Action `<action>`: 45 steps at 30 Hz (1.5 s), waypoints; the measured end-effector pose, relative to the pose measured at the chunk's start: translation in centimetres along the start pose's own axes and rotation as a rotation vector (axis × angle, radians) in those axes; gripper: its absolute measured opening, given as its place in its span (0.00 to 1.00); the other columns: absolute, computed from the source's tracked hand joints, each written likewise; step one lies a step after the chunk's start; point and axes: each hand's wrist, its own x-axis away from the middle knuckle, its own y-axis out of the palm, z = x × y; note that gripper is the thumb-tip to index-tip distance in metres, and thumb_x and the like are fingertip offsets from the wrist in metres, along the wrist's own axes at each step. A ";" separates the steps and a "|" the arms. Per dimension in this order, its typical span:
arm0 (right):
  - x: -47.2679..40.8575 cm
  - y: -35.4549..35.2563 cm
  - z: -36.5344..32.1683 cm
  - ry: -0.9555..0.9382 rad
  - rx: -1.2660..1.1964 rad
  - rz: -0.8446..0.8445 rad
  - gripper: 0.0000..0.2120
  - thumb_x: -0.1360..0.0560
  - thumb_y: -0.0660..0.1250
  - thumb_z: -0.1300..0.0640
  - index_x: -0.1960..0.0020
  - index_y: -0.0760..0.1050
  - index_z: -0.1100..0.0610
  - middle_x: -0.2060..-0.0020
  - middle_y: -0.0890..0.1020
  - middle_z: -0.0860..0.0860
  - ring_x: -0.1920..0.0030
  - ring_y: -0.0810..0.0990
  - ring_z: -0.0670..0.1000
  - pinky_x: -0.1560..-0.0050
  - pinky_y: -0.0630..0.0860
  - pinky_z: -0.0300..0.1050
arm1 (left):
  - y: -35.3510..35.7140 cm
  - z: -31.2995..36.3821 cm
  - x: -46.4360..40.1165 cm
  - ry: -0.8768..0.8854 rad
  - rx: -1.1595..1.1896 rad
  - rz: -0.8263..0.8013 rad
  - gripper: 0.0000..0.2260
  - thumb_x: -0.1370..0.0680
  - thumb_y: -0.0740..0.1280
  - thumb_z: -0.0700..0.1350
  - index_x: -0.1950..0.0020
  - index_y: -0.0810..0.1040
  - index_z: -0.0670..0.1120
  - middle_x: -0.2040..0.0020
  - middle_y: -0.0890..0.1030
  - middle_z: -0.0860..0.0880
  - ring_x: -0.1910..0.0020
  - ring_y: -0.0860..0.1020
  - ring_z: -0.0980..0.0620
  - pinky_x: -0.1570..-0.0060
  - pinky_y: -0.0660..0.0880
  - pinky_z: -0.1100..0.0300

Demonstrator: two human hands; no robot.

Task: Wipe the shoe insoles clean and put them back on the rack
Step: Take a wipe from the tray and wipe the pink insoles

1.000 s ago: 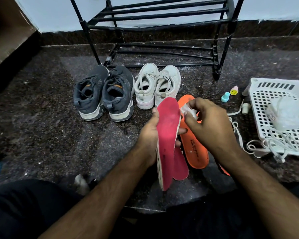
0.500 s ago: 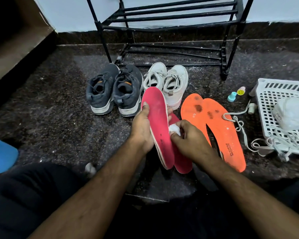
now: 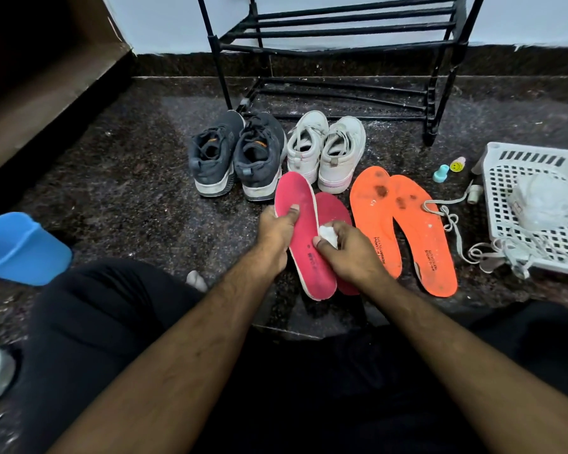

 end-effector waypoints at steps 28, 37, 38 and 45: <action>-0.8 -0.7 0.9 0.040 0.249 0.128 0.12 0.22 0.68 0.53 0.40 0.79 0.55 0.49 0.85 0.55 0.48 0.82 0.57 0.49 0.74 0.44 | -1.1 -1.6 -0.8 0.221 -1.057 0.437 0.26 0.26 0.73 0.43 0.31 0.67 0.45 0.30 0.65 0.42 0.31 0.64 0.41 0.33 0.64 0.47; -1.8 -3.0 1.2 0.091 0.335 0.224 0.12 0.23 0.67 0.57 0.40 0.79 0.55 0.47 0.83 0.58 0.45 0.81 0.60 0.47 0.76 0.50 | 2.2 -3.7 -0.5 0.516 -0.877 -0.042 0.15 0.23 0.70 0.43 0.37 0.75 0.41 0.44 0.76 0.43 0.51 0.78 0.49 0.42 0.76 0.53; -1.9 -3.0 1.3 0.107 0.345 0.212 0.13 0.23 0.66 0.58 0.40 0.78 0.56 0.46 0.83 0.58 0.45 0.81 0.61 0.46 0.75 0.50 | 2.4 -4.1 -0.6 0.478 -0.894 -0.038 0.16 0.23 0.71 0.44 0.38 0.75 0.40 0.43 0.76 0.42 0.48 0.78 0.45 0.42 0.76 0.50; -2.2 -2.5 1.7 0.178 0.358 0.140 0.14 0.23 0.66 0.56 0.38 0.77 0.56 0.45 0.83 0.60 0.44 0.80 0.62 0.46 0.75 0.49 | 2.9 -4.5 -1.1 0.247 -0.873 -0.050 0.15 0.26 0.71 0.46 0.43 0.74 0.41 0.48 0.81 0.42 0.49 0.80 0.42 0.48 0.78 0.49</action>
